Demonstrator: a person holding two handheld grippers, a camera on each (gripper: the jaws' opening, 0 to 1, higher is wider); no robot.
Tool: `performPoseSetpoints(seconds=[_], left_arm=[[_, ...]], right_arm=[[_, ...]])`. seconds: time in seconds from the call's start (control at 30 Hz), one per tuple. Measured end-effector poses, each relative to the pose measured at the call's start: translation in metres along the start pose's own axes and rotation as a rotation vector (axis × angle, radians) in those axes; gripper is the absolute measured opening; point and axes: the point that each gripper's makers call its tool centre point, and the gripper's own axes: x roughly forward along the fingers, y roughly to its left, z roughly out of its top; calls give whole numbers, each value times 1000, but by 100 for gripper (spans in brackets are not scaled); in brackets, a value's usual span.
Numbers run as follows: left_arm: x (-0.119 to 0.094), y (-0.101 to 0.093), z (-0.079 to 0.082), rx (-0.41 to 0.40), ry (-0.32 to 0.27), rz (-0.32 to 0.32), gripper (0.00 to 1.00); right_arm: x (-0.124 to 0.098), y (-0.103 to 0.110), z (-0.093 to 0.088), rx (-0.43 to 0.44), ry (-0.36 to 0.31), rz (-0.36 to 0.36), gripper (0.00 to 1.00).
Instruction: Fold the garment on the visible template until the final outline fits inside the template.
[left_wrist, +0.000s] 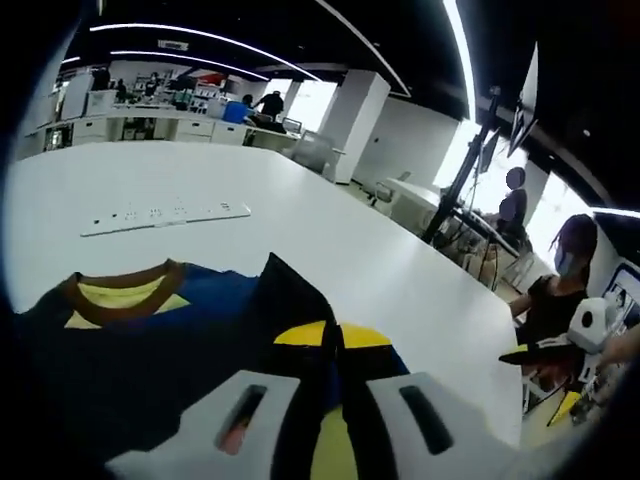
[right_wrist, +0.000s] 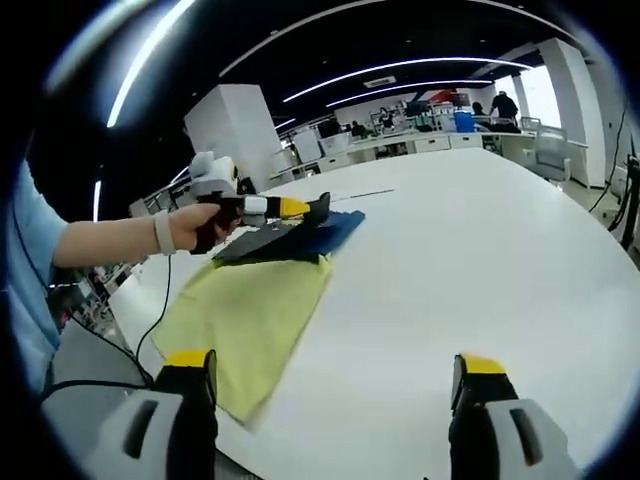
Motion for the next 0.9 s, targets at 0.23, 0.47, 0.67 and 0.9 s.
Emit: performPoseSetpoints(seconds=[0.23, 0.47, 0.67, 0.9], left_arm=[[7, 10, -22, -22, 43, 29, 0], [5, 6, -26, 6, 60, 21, 1], [0, 4, -26, 50, 43, 10, 14], [-9, 17, -21, 107, 8, 39, 60]], right_arm=[[-6, -2, -5, 17, 1, -11, 99], [-7, -3, -8, 28, -3, -18, 99], [-6, -1, -7, 23, 0, -15, 99], [-2, 3, -8, 17, 6, -3, 99]])
